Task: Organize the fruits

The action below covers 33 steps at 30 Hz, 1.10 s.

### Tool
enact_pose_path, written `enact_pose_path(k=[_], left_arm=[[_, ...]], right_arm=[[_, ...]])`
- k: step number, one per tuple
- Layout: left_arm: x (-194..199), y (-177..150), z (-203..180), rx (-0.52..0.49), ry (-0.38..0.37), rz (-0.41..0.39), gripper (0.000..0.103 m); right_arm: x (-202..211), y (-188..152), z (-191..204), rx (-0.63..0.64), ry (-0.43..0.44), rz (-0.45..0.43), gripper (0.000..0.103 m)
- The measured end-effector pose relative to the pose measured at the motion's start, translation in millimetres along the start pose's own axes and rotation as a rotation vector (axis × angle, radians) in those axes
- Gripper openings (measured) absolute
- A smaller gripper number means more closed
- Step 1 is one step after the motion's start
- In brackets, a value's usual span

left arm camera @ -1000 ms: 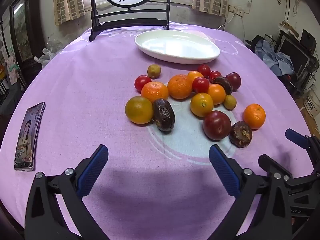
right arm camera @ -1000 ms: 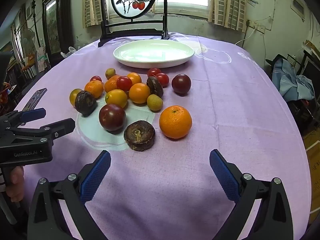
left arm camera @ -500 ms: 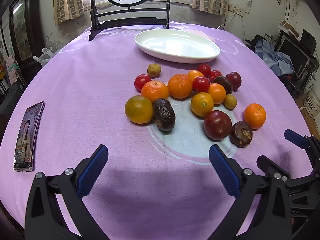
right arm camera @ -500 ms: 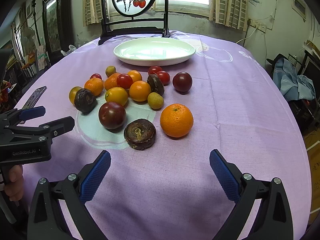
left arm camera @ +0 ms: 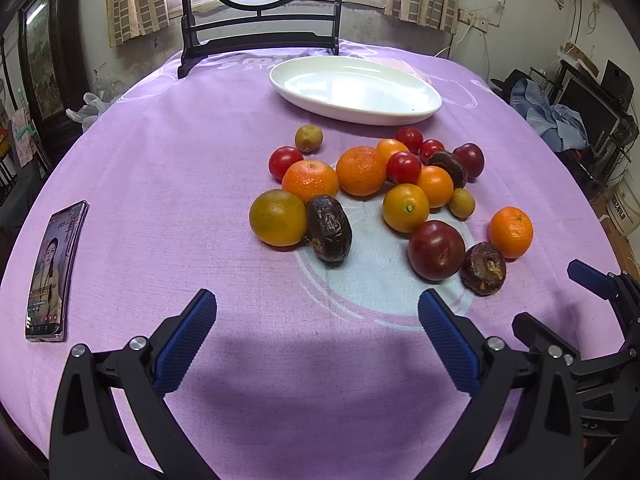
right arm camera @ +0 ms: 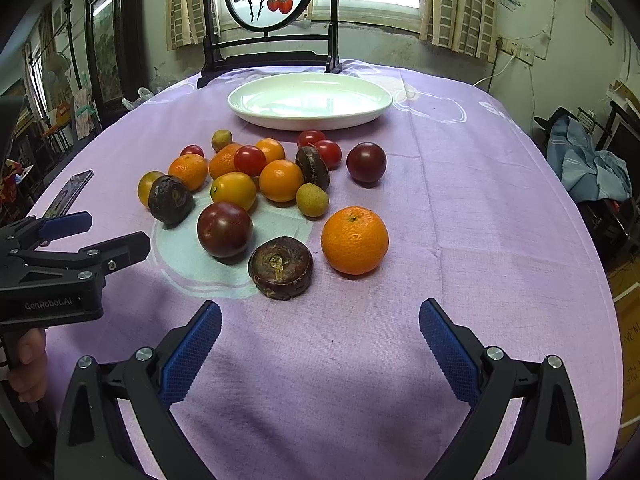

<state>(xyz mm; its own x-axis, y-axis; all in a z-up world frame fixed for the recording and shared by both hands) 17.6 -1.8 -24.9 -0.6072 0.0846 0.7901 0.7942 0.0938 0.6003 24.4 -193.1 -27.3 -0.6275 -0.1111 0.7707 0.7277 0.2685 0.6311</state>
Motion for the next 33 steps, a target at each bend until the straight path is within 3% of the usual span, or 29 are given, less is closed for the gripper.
enact_pose_path(k=[33], left_arm=[[-1.0,-1.1,0.3,0.003,0.002,0.001,0.099]], right_arm=[[-2.8,-2.2,2.3,0.001,0.003,0.004,0.099]])
Point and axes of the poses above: each gripper's, at about its wrist camera, not at the fingertips, and x roughly against the way its jaws point, z to its left, y to its top, the point moved 3 cm from there along -x, roughly the way its jaws point, and after that the axes turned 6 degrees about -y, right-handed, at the moved point
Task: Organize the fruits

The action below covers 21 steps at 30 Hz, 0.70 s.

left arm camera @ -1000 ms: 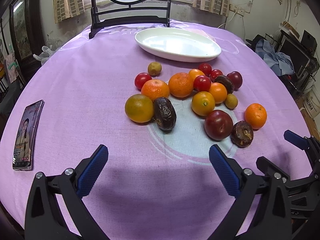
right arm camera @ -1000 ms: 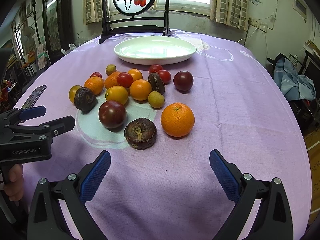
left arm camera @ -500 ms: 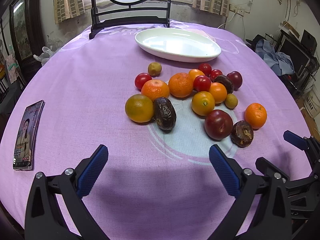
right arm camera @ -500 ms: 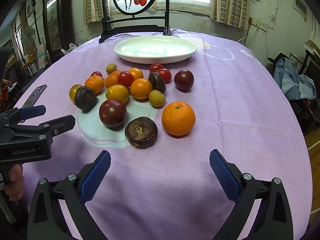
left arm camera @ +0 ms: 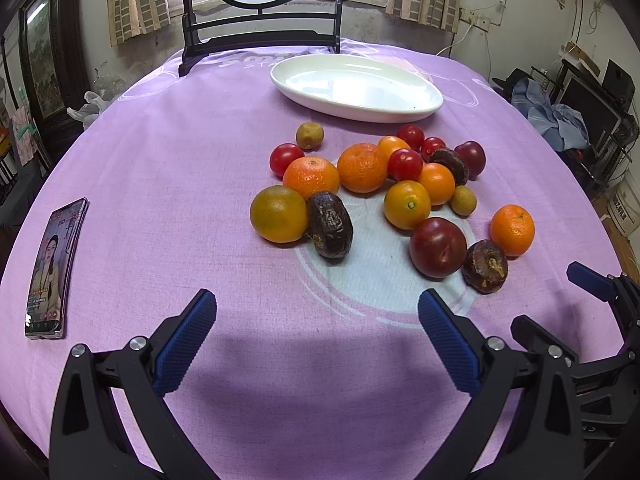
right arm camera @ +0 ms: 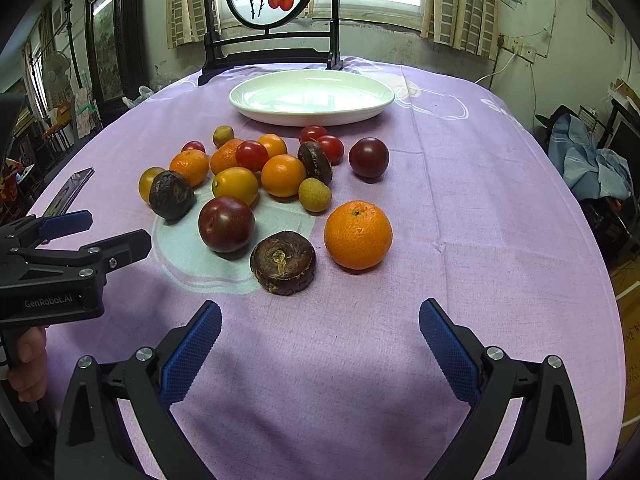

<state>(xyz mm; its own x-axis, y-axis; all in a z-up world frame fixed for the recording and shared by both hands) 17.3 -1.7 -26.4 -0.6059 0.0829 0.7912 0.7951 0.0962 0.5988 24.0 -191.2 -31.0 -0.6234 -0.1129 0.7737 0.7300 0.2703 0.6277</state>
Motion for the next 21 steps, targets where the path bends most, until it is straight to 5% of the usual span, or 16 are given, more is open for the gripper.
enact_pose_path(k=[21], left_arm=[[-0.3,-0.8,-0.1,0.0,-0.001,0.003,0.099]], right_arm=[[-1.1,-3.4,1.2,0.004,0.003,0.01,0.099]])
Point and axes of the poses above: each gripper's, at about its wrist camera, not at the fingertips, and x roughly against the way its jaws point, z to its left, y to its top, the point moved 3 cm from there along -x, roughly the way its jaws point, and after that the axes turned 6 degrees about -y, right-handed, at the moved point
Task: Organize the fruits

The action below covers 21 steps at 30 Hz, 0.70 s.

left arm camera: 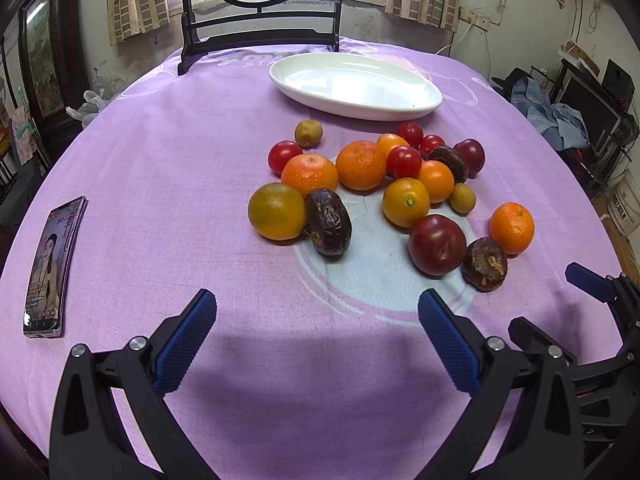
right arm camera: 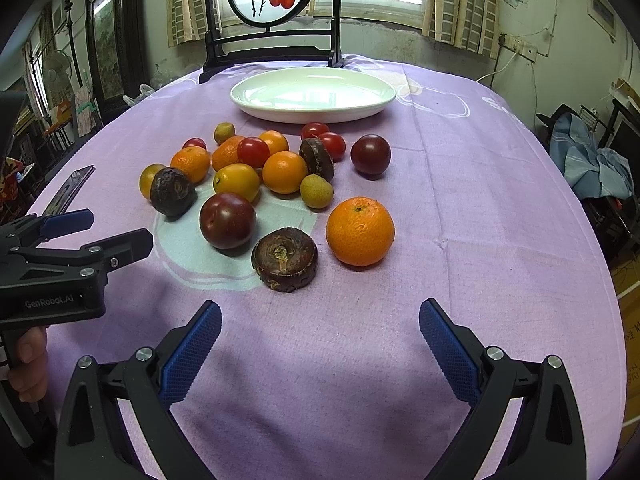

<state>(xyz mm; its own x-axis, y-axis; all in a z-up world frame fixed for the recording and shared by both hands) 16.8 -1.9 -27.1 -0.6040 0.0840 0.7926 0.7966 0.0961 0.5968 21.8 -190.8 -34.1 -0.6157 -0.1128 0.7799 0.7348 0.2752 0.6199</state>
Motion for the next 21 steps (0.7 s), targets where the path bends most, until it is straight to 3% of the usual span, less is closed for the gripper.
enact_pose_path(k=[11,15,18,20,21], left_arm=[[-3,-2,15,-0.009,-0.015,-0.002,0.099],[-8,-3,28,0.012,-0.028,0.018,0.099],[-13,-2,36,0.024,-0.034,0.035,0.099],[-17,0,39,0.03,-0.037,0.046,0.099],[-18,1,40,0.034,-0.043,0.052,0.099]], right_arm=[[-11,0,13,0.038,0.049,0.07,0.099],[-25,5,19,0.036,0.07,0.114,0.083],[-32,12,25,0.047,0.06,0.117,0.082],[-37,18,28,0.051,0.061,0.116,0.078],[-40,22,29,0.055,0.056,0.111,0.07]])
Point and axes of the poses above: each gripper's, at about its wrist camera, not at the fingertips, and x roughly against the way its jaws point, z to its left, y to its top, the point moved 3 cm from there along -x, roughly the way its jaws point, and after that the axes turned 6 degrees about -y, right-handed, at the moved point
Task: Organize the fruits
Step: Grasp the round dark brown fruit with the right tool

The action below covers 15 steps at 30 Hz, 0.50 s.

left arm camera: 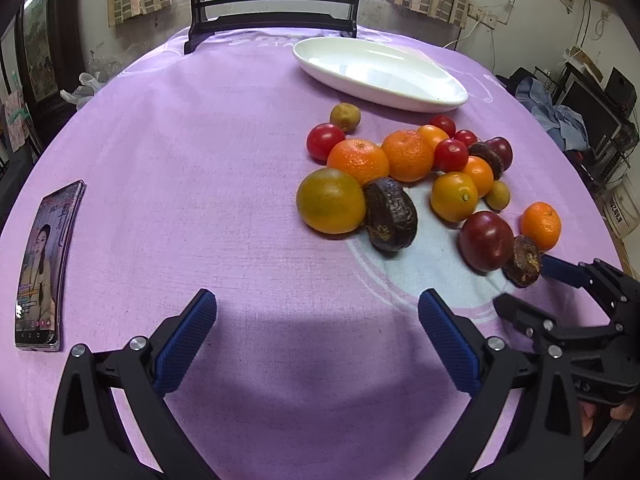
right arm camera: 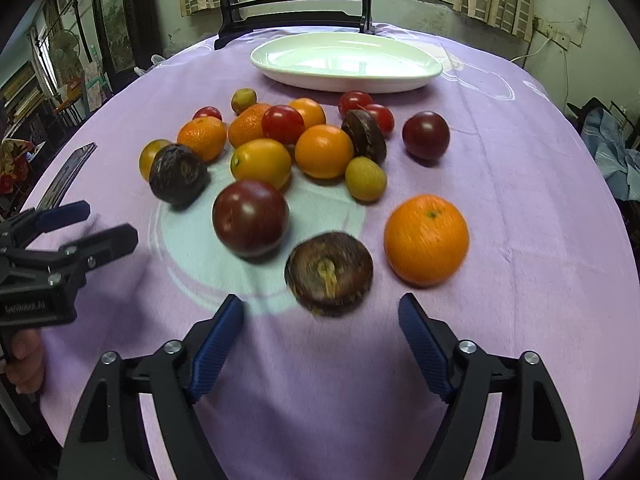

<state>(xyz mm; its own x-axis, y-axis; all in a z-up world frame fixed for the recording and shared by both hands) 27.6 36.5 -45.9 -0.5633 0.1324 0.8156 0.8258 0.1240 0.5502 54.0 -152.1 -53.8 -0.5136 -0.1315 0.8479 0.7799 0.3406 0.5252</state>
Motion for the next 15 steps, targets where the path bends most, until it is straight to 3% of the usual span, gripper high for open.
enact_pose_path(k=[2,3,15], left_arm=[[-4,2,2,0.009,-0.014,0.012,0.099],[-5,3,2,0.013,-0.017,0.019,0.099],[-8,5,-24,-0.028,-0.048,0.046,0.099]], right_arm=[[-2,6,-1,-0.001,0.006,-0.012,0.056],[-2,9,-1,-0.003,0.004,-0.016,0.043],[11,-8,-24,-0.078,0.082,-0.041,0.043]])
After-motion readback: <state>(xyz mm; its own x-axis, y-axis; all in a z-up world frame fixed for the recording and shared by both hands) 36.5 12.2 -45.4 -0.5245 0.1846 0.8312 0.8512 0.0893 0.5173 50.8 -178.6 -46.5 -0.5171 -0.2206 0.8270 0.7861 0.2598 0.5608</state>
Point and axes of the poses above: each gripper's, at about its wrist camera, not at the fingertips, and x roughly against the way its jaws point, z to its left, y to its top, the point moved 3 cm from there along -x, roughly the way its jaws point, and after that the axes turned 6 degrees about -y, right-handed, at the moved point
